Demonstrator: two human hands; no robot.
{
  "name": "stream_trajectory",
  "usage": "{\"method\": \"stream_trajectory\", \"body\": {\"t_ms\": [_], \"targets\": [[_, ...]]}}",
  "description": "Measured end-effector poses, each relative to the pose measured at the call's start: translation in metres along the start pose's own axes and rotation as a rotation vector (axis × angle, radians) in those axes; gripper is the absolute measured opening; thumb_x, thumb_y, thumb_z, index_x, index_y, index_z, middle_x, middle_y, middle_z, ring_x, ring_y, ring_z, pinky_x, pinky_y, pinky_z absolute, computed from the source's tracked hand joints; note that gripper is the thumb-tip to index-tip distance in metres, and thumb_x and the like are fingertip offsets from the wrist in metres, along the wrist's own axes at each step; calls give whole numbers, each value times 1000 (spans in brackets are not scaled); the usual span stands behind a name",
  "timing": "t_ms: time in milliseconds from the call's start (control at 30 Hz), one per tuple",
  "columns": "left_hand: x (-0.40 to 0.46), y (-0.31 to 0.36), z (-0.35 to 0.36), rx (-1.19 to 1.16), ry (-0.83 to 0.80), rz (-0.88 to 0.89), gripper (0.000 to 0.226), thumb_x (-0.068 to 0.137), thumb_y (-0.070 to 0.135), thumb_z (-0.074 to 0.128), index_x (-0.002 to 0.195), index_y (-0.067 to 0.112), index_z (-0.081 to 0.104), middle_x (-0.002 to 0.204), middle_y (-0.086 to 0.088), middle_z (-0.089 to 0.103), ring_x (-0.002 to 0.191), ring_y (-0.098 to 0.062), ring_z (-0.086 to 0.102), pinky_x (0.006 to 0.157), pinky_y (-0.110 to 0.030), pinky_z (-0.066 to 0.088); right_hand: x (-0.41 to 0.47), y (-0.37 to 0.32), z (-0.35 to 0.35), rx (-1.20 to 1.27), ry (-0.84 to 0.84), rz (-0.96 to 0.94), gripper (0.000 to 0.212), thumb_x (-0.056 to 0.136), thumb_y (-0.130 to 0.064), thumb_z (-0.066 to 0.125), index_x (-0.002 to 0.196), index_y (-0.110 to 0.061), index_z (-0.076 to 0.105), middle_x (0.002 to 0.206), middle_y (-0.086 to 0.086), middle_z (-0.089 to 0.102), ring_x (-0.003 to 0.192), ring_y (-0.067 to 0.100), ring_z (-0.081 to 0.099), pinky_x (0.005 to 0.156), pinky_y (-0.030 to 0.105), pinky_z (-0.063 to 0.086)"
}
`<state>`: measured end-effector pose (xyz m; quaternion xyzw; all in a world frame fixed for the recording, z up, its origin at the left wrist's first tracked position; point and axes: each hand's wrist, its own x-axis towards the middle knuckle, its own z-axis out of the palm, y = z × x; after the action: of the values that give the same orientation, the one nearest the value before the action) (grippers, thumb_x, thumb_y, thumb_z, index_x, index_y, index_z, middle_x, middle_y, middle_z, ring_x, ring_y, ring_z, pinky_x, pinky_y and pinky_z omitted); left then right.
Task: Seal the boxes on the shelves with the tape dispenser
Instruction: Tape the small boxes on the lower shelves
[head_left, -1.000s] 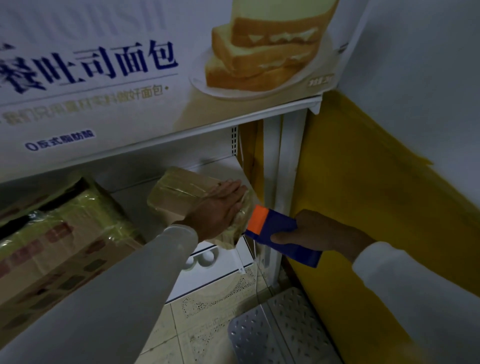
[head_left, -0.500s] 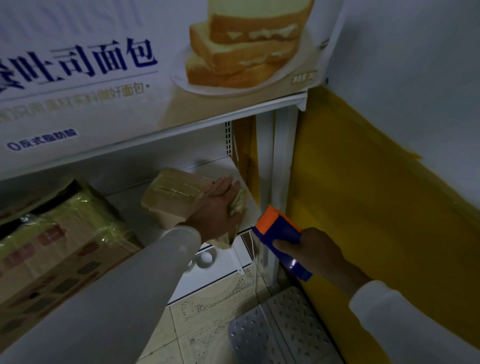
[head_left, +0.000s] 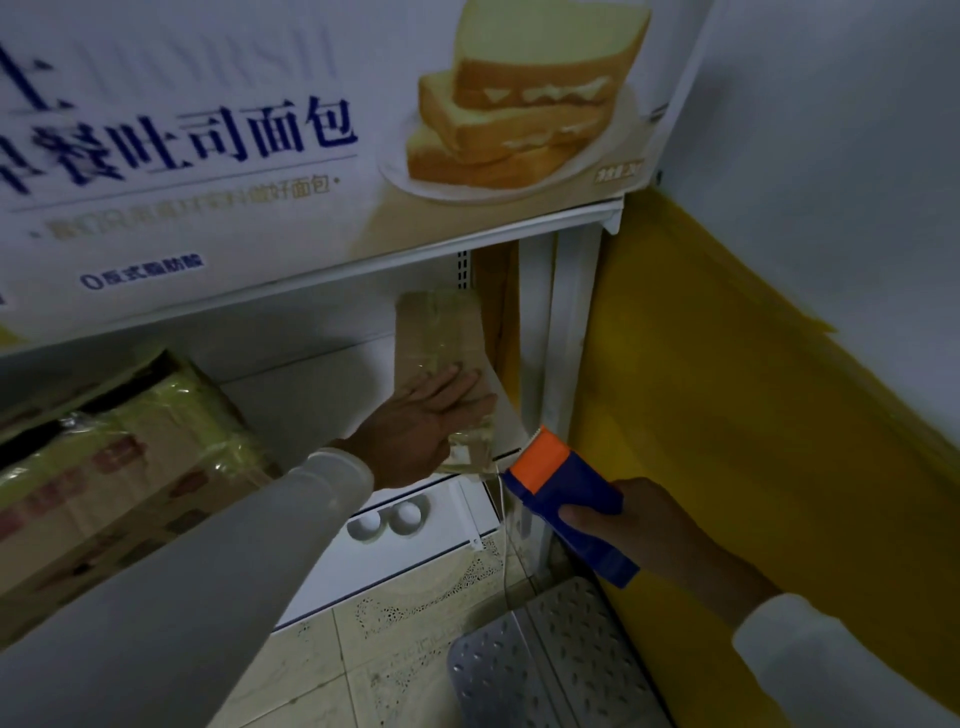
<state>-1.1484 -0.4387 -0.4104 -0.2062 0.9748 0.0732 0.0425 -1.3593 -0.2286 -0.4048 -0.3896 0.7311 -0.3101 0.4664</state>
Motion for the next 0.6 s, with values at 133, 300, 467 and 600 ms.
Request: {"method": "stream_trajectory", "body": {"t_ms": [133, 300, 467, 600], "targets": [[-7, 1, -3, -55, 37, -33, 75, 96, 23, 46, 151, 27, -4, 160, 4, -8, 143, -10, -15, 115, -26, -10, -3, -7, 2, 18, -30, -33, 20, 85, -26, 76, 66, -26, 69, 60, -8, 70, 59, 5, 67, 54, 15, 47], [-24, 16, -11, -222, 166, -80, 62, 98, 31, 49, 151, 19, 20, 159, -1, 18, 146, -16, 15, 113, -21, 3, -10, -23, 0, 9, -120, -59, 47, 88, -24, 73, 48, -47, 65, 52, -17, 64, 50, -5, 60, 50, 9, 42], [-48, 29, -22, -336, 264, -128, 42, 98, 29, 48, 140, 22, 45, 144, -2, 47, 131, -20, 42, 104, -23, 26, -16, -42, -1, -57, -152, -95, 29, 83, -28, 77, 57, -34, 64, 55, -14, 66, 53, -2, 62, 49, 12, 43], [-62, 37, -26, -675, 135, -211, 40, 99, 28, 48, 138, 22, 46, 135, 1, 55, 120, -15, 52, 98, -25, 38, -20, -57, 7, -111, -239, -135, 36, 84, -31, 77, 57, -52, 66, 57, -20, 66, 54, -6, 62, 51, 9, 43]]}}
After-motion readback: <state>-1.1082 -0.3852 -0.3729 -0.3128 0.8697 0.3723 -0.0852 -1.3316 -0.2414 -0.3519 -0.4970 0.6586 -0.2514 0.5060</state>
